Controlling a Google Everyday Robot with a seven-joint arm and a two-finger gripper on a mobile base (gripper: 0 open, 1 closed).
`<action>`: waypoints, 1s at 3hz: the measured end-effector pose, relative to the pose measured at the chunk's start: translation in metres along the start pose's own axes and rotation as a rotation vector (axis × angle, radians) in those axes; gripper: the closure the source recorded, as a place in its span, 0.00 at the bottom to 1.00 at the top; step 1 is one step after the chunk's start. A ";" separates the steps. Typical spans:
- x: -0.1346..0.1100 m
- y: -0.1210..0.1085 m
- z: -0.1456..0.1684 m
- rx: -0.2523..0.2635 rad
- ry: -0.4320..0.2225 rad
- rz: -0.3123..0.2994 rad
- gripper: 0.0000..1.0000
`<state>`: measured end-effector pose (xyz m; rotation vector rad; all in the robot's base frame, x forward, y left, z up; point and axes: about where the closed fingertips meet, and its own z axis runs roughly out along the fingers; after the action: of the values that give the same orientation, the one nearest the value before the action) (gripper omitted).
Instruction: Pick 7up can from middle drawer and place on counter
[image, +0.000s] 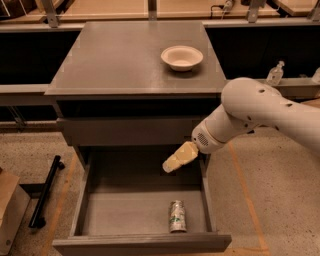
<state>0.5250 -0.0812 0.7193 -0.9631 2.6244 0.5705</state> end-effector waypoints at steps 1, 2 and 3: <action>0.011 -0.005 0.038 -0.024 0.025 0.035 0.00; 0.023 -0.015 0.077 -0.061 0.038 0.104 0.00; 0.026 -0.017 0.084 -0.069 0.042 0.114 0.00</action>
Offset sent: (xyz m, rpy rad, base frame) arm 0.0080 0.0145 -0.1330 0.0728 0.1838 -0.1210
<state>0.5278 -0.0687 0.6306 -0.8587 2.7267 0.6793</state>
